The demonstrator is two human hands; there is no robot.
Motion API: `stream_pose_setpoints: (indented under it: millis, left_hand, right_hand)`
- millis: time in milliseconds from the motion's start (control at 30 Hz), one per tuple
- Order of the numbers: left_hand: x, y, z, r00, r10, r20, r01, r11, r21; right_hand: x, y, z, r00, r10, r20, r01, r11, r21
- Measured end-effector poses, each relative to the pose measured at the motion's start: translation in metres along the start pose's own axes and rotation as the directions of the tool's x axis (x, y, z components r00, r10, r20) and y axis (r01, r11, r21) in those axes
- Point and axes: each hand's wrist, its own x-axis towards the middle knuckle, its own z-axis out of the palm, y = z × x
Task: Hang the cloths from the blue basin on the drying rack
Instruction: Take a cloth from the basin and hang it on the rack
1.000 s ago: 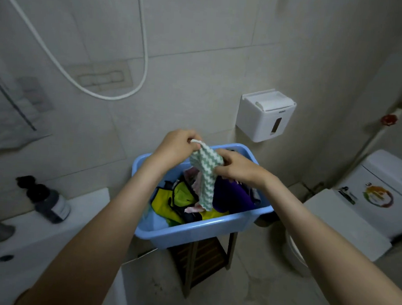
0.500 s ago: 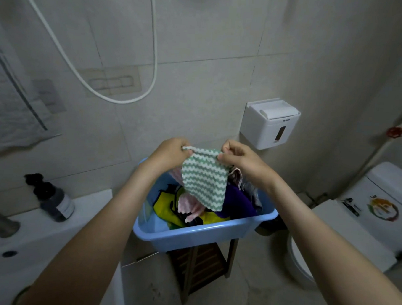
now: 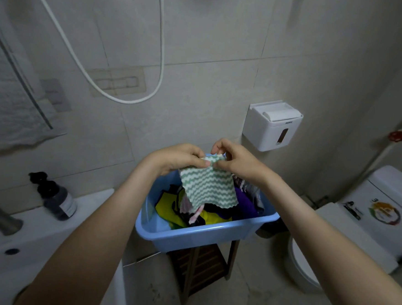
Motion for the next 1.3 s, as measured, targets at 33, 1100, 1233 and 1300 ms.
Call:
stream_pose_setpoints:
  millis: [33,1100,1233,1300]
  left_hand:
    - [0.001,0.002,0.0,1.0,0.002,-0.018,-0.001,1.0,0.024]
    - [-0.015,0.058,0.041,0.906,0.157,-0.394,0.028,0.905,0.425]
    - [-0.009,0.074,0.068,0.916,0.249,-0.316,-0.057,0.857,0.512]
    - [-0.007,0.079,0.088,0.921,0.302,-0.246,-0.124,0.825,0.551]
  right_hand:
    - [-0.002,0.0,-0.002,1.0,0.016,0.005,-0.016,1.0,-0.025]
    - [-0.086,0.023,-0.051,0.801,0.181,-0.571,-0.205,0.978,0.023]
    - [-0.116,0.031,-0.067,0.651,0.173,-0.739,-0.231,0.973,0.025]
    - [-0.143,0.036,-0.071,0.555,0.219,-0.803,-0.259,0.962,0.084]
